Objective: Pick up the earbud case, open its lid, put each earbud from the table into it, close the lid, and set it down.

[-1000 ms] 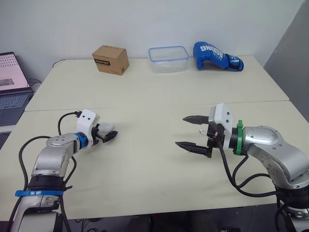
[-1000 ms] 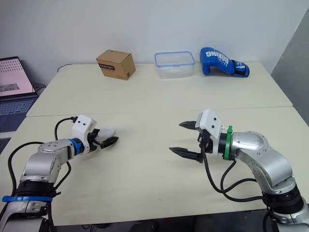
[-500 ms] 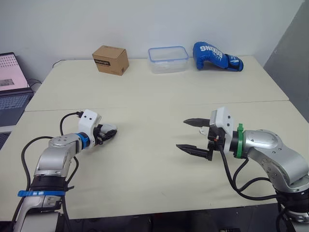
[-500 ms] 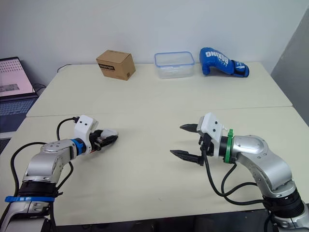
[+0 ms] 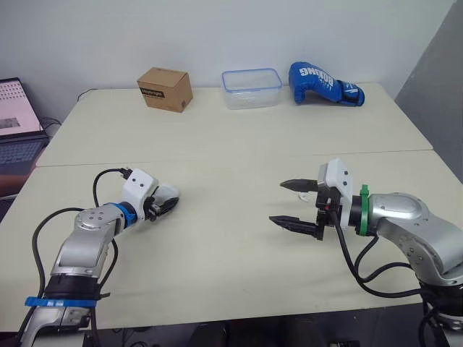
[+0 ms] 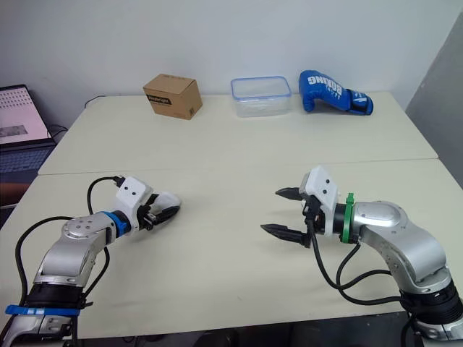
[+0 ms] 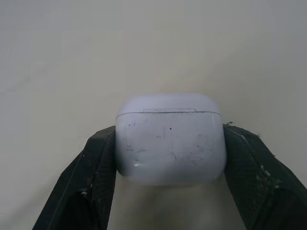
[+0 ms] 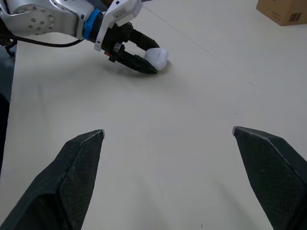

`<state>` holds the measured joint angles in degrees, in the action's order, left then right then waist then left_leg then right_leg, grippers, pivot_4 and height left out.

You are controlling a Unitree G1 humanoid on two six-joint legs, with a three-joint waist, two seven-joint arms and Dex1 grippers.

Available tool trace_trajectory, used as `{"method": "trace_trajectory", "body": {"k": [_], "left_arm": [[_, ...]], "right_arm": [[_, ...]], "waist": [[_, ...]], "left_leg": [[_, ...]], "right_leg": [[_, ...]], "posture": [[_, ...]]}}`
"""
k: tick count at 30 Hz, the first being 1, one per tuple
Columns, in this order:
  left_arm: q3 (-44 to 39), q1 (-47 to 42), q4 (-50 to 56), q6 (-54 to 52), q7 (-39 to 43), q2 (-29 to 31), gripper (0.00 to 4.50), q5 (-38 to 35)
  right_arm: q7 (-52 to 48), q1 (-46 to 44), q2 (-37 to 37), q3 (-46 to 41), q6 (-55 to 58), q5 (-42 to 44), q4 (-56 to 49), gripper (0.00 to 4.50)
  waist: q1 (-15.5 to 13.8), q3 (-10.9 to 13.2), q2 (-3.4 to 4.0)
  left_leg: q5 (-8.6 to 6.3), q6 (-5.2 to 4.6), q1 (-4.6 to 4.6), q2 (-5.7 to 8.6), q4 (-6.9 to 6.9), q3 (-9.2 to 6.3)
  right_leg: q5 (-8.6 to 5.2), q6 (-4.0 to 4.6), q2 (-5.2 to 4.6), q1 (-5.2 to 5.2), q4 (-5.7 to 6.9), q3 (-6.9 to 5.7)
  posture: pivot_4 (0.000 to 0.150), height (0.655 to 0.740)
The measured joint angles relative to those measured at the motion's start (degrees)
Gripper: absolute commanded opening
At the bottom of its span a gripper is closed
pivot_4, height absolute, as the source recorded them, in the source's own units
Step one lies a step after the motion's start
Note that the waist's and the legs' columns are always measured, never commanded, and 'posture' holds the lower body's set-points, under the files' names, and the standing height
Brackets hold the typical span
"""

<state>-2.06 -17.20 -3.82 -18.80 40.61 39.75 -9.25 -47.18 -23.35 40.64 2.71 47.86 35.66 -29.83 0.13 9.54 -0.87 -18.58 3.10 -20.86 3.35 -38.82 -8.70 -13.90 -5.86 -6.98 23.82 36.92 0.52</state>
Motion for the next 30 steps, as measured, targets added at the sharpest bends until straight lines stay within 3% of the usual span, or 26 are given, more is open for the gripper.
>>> {"method": "trace_trajectory", "body": {"k": [7,19,30], "left_arm": [[2.9,-2.8,8.9,5.8,5.3,-2.1,2.78,-1.2],[8.0,-7.0,13.0,13.6,15.7,-4.9,2.78,-4.7],[11.8,-8.4,14.8,19.4,17.4,-6.2,2.78,-1.5]], "right_arm": [[1.6,-5.3,0.3,-3.9,15.7,11.1,4.7,4.50],[21.5,-15.2,-17.9,-14.2,40.2,27.7,14.2,4.50],[36.4,-17.0,-23.4,-17.4,44.2,36.4,22.0,4.50]], "waist": [[0.1,0.0,0.00],[0.5,0.0,0.01],[1.5,0.0,0.02]], "left_leg": [[0.00,-0.01,0.00,-0.01,0.01,0.05],[0.00,0.00,-0.01,0.01,0.01,0.07],[0.00,-0.01,-0.02,0.01,0.02,0.16]], "right_leg": [[0.00,0.00,0.00,0.00,0.00,0.01],[0.00,0.01,0.00,0.05,0.02,0.06],[0.00,0.00,0.01,0.17,0.11,0.17]], "posture": [[0.150,0.7307],[0.150,0.7307],[0.150,0.7307]]}}
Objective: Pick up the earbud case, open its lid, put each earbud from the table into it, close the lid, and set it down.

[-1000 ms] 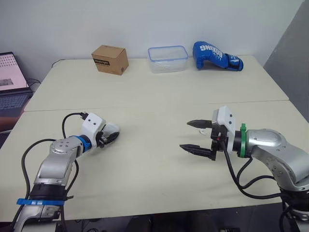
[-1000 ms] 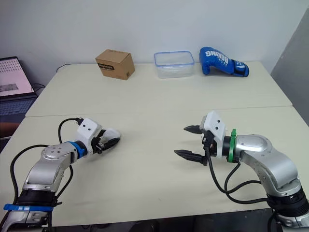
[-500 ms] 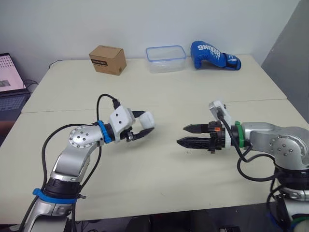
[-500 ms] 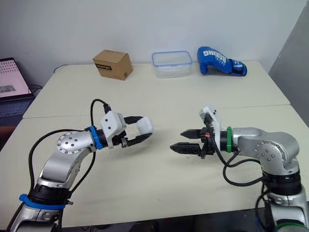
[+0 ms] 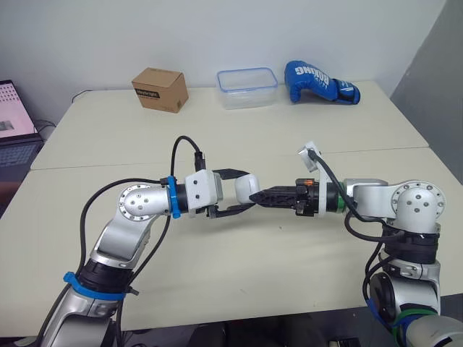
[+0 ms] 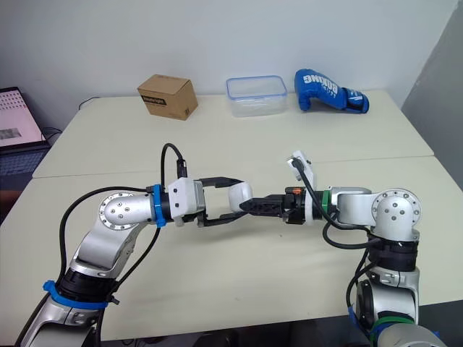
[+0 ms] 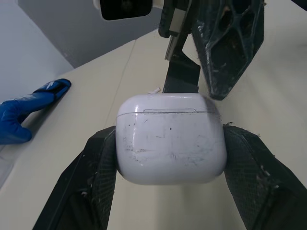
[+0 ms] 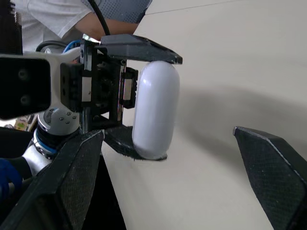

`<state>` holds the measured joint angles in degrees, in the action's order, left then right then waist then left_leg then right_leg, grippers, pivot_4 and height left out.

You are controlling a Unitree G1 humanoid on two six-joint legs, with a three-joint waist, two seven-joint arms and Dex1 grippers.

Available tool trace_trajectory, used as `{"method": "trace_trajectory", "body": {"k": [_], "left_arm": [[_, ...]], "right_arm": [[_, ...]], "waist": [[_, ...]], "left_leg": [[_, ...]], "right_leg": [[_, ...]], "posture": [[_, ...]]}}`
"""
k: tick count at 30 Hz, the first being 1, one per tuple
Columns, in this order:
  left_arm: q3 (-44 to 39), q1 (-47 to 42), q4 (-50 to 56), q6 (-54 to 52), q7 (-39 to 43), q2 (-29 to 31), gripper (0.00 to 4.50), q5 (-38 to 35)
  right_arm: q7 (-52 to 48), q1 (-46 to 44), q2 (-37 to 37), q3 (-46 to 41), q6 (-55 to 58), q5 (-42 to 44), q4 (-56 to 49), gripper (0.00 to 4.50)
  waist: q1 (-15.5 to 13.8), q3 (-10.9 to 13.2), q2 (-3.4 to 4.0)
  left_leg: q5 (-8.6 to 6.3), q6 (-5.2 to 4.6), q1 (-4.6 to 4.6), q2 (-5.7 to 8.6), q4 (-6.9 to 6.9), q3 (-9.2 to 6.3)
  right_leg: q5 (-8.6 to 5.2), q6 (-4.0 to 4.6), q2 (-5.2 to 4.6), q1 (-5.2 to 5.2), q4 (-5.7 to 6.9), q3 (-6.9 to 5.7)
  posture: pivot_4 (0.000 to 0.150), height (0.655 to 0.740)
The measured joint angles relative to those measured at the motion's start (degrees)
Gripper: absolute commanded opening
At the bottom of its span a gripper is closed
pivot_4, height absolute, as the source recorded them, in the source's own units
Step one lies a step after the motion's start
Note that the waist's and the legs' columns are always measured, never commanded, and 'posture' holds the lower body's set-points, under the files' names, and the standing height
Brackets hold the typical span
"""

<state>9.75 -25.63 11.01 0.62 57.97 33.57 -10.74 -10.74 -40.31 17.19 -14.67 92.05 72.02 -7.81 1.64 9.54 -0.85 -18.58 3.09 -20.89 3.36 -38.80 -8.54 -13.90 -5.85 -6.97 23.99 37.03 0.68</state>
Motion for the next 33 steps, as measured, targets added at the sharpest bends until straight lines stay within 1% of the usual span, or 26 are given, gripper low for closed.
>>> {"method": "trace_trajectory", "body": {"k": [8,11,13,14,29,32,33], "left_arm": [[0.1,-1.1,0.4,0.1,-0.7,-0.3,2.78,1.3],[0.1,-1.3,0.4,-0.1,-1.0,-0.9,2.78,1.7],[0.1,-1.6,0.4,-0.2,-1.1,-1.3,2.78,1.7],[0.2,-1.7,0.5,-0.2,-1.1,-1.3,2.78,1.7],[0.5,-1.7,0.7,-0.4,-1.0,-1.3,2.78,1.7],[1.0,-1.7,0.7,-0.6,-1.0,-1.3,2.78,1.7],[1.1,-1.7,0.8,-0.7,-1.0,-1.3,2.78,1.7]], "right_arm": [[8.2,0.0,-0.7,0.1,-0.1,8.2,2.3,4.50],[10.5,0.0,-0.4,0.5,-0.6,10.9,2.9,3.90],[12.2,0.0,0.2,1.4,-1.7,12.8,3.0,3.17],[12.8,0.0,0.6,1.9,-2.1,13.6,3.1,2.88],[18.7,0.5,8.2,10.5,-11.9,26.0,3.1,2.88],[19.3,0.7,9.6,12.1,-13.5,27.5,3.1,2.28],[19.5,0.7,10.0,12.7,-14.1,28.1,3.1,1.98]], "waist": [[0.1,0.0,0.00],[0.1,0.0,0.00],[0.2,0.0,0.00],[0.2,0.0,0.00],[0.2,0.0,0.00],[0.2,0.0,0.00],[0.2,0.0,0.00]], "left_leg": [[0.00,0.00,-0.02,0.00,0.00,0.05],[0.00,-0.01,-0.03,0.00,0.00,0.05],[0.00,-0.01,-0.03,0.00,0.00,0.06],[0.00,-0.01,-0.03,-0.01,0.00,0.06],[0.00,-0.02,-0.03,-0.01,0.00,0.08],[0.00,-0.02,-0.03,-0.01,0.00,0.07],[0.00,-0.02,-0.04,-0.01,0.00,0.08]], "right_leg": [[0.00,0.00,0.01,0.05,0.00,0.06],[0.00,0.00,0.01,0.04,0.00,0.07],[0.00,0.00,0.02,0.05,0.00,0.07],[0.00,0.00,0.02,0.05,0.00,0.07],[0.00,-0.01,0.02,0.05,-0.02,0.07],[0.00,-0.01,0.02,0.05,-0.02,0.07],[0.00,-0.01,0.02,0.05,-0.02,0.07]], "posture": [[0.150,0.7307],[0.150,0.7307],[0.150,0.7307],[0.150,0.7307],[0.150,0.7307],[0.150,0.7307],[0.150,0.7307]]}}
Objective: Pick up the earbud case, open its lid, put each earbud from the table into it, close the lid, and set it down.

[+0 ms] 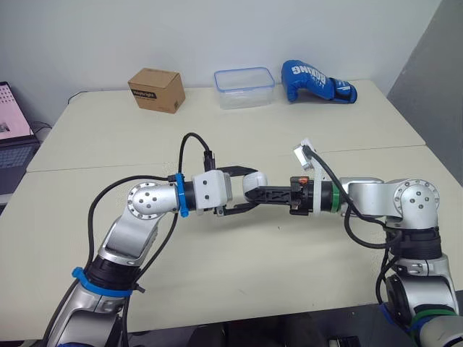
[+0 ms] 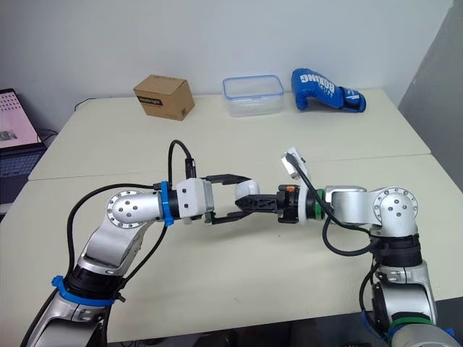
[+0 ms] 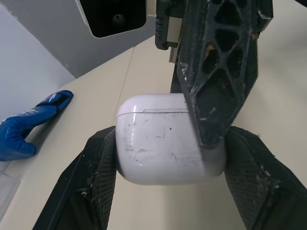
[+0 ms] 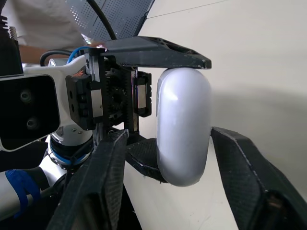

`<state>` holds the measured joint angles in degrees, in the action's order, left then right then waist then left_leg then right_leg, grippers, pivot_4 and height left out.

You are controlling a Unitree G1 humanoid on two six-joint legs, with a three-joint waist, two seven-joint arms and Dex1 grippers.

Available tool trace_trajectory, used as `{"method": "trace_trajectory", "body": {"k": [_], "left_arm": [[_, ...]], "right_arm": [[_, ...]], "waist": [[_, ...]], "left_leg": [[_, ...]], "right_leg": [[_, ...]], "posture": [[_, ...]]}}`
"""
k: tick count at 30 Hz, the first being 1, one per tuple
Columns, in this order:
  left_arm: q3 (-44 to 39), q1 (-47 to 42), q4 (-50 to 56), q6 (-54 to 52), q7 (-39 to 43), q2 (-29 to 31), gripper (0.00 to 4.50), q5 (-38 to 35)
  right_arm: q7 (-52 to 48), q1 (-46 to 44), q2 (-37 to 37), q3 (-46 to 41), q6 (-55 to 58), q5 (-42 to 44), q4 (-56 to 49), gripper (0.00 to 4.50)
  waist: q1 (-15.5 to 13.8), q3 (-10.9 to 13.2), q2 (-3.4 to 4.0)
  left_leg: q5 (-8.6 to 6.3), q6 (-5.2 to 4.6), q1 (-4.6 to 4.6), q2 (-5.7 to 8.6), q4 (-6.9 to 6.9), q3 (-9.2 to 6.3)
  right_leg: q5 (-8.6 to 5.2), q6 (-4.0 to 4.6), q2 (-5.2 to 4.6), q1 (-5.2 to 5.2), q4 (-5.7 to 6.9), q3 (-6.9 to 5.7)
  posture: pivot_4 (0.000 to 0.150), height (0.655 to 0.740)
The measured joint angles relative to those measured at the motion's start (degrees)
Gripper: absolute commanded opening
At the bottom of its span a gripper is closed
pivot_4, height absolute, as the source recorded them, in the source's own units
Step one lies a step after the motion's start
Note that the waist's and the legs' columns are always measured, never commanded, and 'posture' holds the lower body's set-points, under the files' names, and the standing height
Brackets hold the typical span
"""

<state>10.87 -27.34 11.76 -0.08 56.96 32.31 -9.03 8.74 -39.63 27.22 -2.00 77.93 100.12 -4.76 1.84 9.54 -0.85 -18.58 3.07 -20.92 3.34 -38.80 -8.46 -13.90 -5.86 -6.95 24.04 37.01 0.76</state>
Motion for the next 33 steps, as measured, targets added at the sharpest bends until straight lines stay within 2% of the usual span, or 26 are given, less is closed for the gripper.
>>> {"method": "trace_trajectory", "body": {"k": [3,4,14,19,23,26,29,33], "left_arm": [[0.0,0.0,0.5,-0.7,0.0,0.0,2.78,0.0],[0.0,-0.1,0.8,-0.9,-0.1,0.0,2.78,0.0],[0.0,-0.5,1.5,-2.9,0.1,0.1,2.78,-0.4],[-0.2,-1.7,1.6,-7.5,1.2,0.4,4.40,-3.8],[-0.4,-2.4,1.7,-9.3,1.2,0.6,4.45,-5.0],[-1.1,-2.9,1.9,-15.1,3.0,3.8,4.45,-8.1],[-3.0,-4.7,1.7,-23.0,5.2,8.0,4.45,-11.7],[-4.3,-8.8,0.4,-33.3,8.0,11.1,4.45,-16.7]], "right_arm": [[0.2,0.2,1.4,1.3,-1.4,0.6,0.0,0.89],[0.2,0.3,1.8,1.6,-1.9,1.3,0.0,0.77],[0.4,0.3,4.6,4.7,-5.3,4.2,0.0,0.78],[0.4,0.4,5.2,6.5,-6.2,5.2,-0.7,0.78],[0.1,0.3,5.6,7.2,-6.7,5.0,-1.3,0.78],[-1.9,-0.3,6.9,7.7,-6.4,2.1,-2.0,0.78],[-6.5,-2.2,9.2,7.9,-5.0,-4.3,-2.9,0.78],[-18.2,-5.8,13.0,12.1,-5.2,-18.6,-6.9,0.78]], "waist": [[0.0,0.0,0.00],[0.0,0.0,0.00],[0.0,0.0,0.00],[0.0,0.0,0.00],[0.0,0.0,0.00],[0.0,0.0,0.00],[0.0,0.0,0.00],[0.1,0.0,0.00]], "left_leg": [[0.00,0.00,-0.01,0.00,0.00,-0.01],[0.00,0.00,-0.01,0.00,0.00,0.00],[0.00,-0.01,-0.02,0.00,0.00,0.00],[0.00,-0.01,-0.03,0.00,0.00,-0.01],[0.00,-0.01,-0.02,-0.01,-0.01,-0.01],[0.00,-0.01,-0.02,-0.01,0.00,-0.01],[-0.02,-0.05,-0.03,-0.01,0.00,-0.02],[-0.05,-0.11,-0.03,0.00,0.00,-0.04]], "right_leg": [[0.00,0.00,0.00,0.00,-0.01,0.00],[0.00,0.00,0.00,0.00,-0.01,0.00],[0.00,0.00,0.00,0.00,-0.02,0.00],[0.00,0.00,0.01,0.00,-0.02,-0.01],[0.00,0.00,0.01,0.00,-0.02,-0.02],[0.00,-0.01,0.03,0.01,0.01,-0.01],[-0.01,-0.02,0.05,0.01,0.00,-0.03],[-0.03,-0.05,0.06,0.00,-0.03,-0.06]], "posture": [[0.150,0.7307],[0.150,0.7307],[0.150,0.7307],[0.150,0.7307],[0.150,0.7307],[0.150,0.7307],[0.150,0.7307],[0.150,0.7307]]}}
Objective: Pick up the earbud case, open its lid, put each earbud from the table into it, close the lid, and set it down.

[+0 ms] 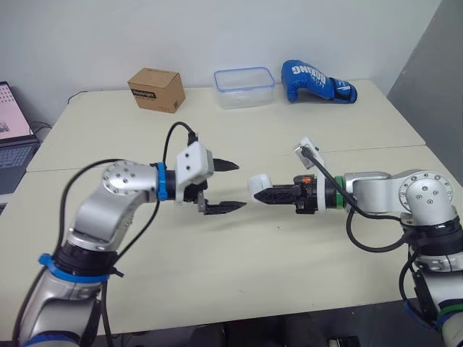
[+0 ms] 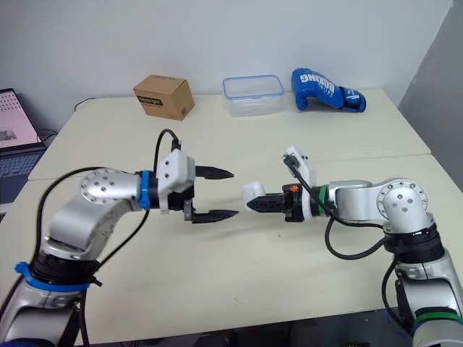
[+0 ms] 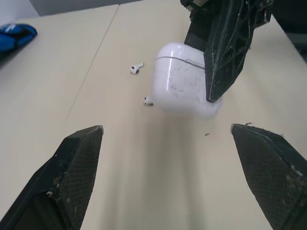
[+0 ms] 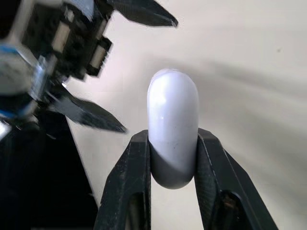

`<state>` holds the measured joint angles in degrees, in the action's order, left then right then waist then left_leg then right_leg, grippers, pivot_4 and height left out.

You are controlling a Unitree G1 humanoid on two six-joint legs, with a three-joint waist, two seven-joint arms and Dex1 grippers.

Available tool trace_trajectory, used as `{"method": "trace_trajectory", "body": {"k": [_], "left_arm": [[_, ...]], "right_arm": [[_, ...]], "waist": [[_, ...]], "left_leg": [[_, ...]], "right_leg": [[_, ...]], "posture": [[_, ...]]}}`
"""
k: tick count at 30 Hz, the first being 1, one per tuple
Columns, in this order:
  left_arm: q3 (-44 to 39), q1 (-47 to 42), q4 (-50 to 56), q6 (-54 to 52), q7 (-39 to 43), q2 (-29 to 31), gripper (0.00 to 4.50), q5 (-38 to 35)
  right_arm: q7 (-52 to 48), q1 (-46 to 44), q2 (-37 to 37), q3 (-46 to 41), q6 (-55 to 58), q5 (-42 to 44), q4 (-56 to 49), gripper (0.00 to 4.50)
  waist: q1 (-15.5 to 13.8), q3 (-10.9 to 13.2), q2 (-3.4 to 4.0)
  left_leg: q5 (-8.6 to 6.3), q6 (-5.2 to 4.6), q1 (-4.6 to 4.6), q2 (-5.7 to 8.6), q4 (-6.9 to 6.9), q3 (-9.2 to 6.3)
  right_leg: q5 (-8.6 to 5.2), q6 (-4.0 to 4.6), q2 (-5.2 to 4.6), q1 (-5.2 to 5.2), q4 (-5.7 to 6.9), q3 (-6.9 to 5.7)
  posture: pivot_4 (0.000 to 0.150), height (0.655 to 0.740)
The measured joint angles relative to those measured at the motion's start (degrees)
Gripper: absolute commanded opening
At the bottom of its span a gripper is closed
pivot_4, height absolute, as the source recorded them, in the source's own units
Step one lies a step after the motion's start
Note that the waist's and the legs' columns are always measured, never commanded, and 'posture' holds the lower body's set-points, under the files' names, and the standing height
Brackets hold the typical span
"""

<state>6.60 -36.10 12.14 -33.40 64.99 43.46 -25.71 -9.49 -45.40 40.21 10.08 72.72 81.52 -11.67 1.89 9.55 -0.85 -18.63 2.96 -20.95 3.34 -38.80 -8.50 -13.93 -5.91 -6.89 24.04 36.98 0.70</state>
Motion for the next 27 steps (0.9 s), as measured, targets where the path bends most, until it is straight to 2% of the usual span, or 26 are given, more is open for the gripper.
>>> {"method": "trace_trajectory", "body": {"k": [5,9,17,20,24,27], "left_arm": [[0.4,-3.1,-2.8,-8.7,1.7,0.4,4.45,-2.8],[2.8,-5.9,-3.4,-12.9,3.3,1.4,4.45,-3.1],[8.2,-8.4,-3.7,-13.7,5.2,1.2,4.45,-1.0],[9.3,-8.4,-3.7,-13.2,5.9,1.2,3.90,-0.3],[9.8,-8.5,-3.7,-12.3,6.0,0.7,2.69,0.6],[10.8,-8.6,-3.8,-12.0,6.0,-0.1,2.69,1.4]], "right_arm": [[-16.1,-2.4,6.3,10.7,-6.1,-20.5,-6.2,0.78],[-27.0,-4.5,8.0,17.8,-13.0,-33.9,-8.4,0.78],[-37.4,-5.9,6.2,21.8,-17.1,-47.3,-8.2,0.78],[-39.7,-6.6,4.9,21.8,-17.1,-50.2,-7.9,0.78],[-41.8,-7.9,3.9,22.3,-17.1,-53.8,-6.6,0.78],[-43.1,-8.0,2.6,22.8,-17.1,-56.0,-5.4,0.78]], "waist": [[0.0,0.0,-0.02],[0.1,0.0,-0.02],[0.1,0.0,-0.03],[0.0,0.0,-0.03],[0.0,0.0,-0.03],[0.0,0.0,-0.03]], "left_leg": [[0.04,0.07,0.00,-0.01,-0.01,0.00],[0.04,0.08,0.00,-0.02,-0.01,0.00],[0.05,0.10,-0.02,-0.02,-0.01,0.00],[0.05,0.10,-0.04,-0.02,-0.02,-0.01],[0.05,0.11,-0.04,-0.01,-0.02,-0.01],[0.06,0.11,-0.04,0.00,-0.02,-0.01]], "right_leg": [[-0.01,-0.02,0.00,0.01,0.01,-0.02],[-0.01,-0.02,0.01,0.02,0.00,-0.02],[-0.01,-0.01,0.00,0.04,0.01,0.00],[0.00,-0.01,-0.01,0.05,0.01,0.01],[0.00,-0.01,-0.01,0.04,0.00,0.00],[0.00,-0.01,-0.02,0.05,0.01,0.01]], "posture": [[0.150,0.7307],[0.150,0.7307],[0.150,0.7307],[0.150,0.7307],[0.150,0.7307],[0.150,0.7307]]}}
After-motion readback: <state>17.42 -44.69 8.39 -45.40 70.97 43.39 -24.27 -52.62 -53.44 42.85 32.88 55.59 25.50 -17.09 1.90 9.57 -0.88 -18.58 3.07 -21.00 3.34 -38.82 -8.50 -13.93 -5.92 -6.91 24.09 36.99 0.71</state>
